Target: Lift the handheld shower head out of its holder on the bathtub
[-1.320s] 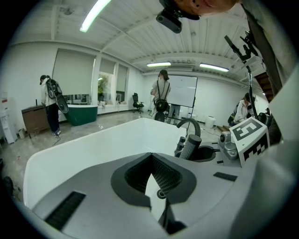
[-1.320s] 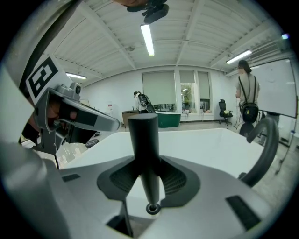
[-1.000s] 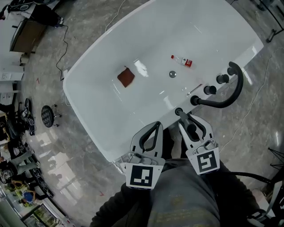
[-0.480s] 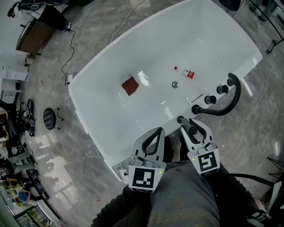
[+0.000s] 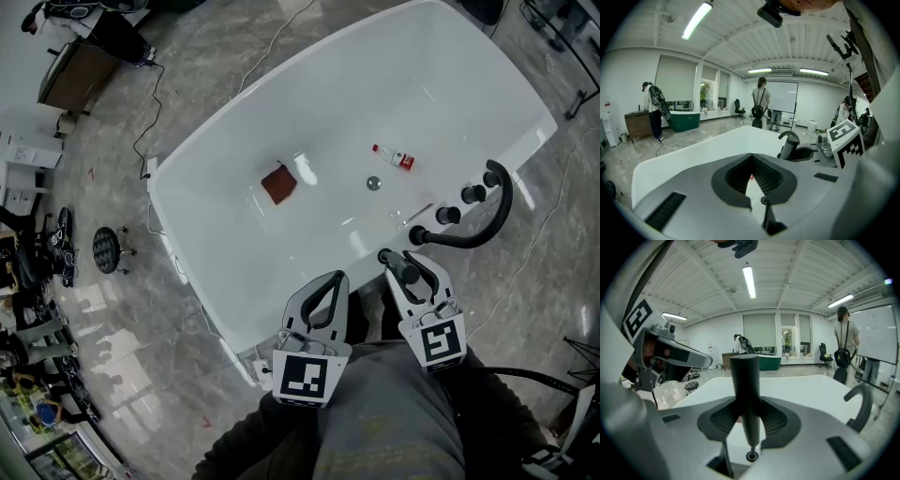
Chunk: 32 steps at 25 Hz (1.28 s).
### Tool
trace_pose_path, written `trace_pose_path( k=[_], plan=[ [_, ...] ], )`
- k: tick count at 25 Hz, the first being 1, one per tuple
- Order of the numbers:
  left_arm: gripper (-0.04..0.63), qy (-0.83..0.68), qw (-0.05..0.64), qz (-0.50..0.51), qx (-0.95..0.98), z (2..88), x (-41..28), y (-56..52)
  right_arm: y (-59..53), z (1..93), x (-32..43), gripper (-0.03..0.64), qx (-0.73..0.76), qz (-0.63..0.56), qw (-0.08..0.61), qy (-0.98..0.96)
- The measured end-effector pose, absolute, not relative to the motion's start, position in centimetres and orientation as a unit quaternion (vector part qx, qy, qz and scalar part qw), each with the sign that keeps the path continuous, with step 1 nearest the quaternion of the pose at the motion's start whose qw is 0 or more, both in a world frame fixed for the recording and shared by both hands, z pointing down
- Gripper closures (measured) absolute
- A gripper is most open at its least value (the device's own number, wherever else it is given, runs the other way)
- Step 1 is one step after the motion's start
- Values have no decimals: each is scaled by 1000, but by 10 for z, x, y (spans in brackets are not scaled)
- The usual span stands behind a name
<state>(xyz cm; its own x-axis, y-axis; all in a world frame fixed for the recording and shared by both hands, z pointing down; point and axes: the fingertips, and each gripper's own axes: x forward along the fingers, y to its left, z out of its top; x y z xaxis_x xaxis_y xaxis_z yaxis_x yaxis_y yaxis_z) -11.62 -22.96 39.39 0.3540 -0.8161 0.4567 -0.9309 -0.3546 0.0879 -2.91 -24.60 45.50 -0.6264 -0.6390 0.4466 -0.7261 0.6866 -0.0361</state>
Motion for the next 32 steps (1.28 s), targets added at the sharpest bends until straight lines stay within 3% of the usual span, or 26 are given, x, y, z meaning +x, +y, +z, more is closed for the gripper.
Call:
trace_pose_path(
  k=[32],
  plan=[
    [592, -541, 69, 87, 834, 310, -124, -223, -242, 343, -45, 476, 404, 35, 125, -905]
  ],
)
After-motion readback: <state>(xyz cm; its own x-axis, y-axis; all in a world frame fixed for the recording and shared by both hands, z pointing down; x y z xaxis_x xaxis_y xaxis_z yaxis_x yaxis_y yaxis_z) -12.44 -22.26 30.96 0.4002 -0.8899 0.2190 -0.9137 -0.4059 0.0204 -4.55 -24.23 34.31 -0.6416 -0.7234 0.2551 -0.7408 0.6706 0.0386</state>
